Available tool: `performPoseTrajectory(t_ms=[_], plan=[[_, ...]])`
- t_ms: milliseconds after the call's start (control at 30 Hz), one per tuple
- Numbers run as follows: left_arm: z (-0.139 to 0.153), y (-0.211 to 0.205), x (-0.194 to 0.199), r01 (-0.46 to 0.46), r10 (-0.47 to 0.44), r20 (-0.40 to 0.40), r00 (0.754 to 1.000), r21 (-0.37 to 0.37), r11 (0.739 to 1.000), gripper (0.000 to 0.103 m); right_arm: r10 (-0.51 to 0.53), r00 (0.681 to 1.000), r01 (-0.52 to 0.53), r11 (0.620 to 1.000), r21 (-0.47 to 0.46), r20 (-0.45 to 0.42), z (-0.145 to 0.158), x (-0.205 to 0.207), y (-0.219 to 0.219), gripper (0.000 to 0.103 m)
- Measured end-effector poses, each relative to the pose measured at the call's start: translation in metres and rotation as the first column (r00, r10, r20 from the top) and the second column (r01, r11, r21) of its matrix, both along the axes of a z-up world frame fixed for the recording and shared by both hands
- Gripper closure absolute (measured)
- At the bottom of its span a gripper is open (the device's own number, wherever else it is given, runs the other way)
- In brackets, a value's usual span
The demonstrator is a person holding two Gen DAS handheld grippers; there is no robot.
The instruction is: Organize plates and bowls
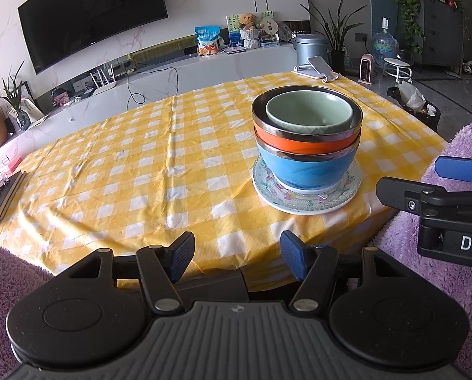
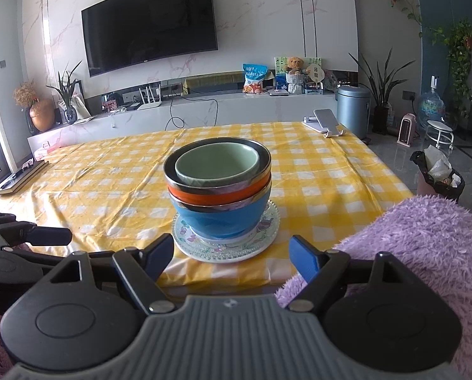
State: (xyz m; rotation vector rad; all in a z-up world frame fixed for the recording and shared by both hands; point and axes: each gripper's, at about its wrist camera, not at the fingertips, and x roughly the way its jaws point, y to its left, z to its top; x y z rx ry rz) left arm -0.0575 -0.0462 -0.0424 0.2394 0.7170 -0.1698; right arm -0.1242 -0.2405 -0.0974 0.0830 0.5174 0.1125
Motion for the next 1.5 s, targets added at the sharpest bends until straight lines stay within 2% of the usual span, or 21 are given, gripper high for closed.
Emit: performPoseTrajectory(t_ms=[1500], plan=[[0.0015, -0.0002, -0.0016, 0.001, -0.001, -0.004, 1.0, 0.007, 1.0, 0.029, 0.011, 1.0, -0.011, 1.0, 0.0, -0.002, -0.0007, 0.0005, 0.0013, 0.024]])
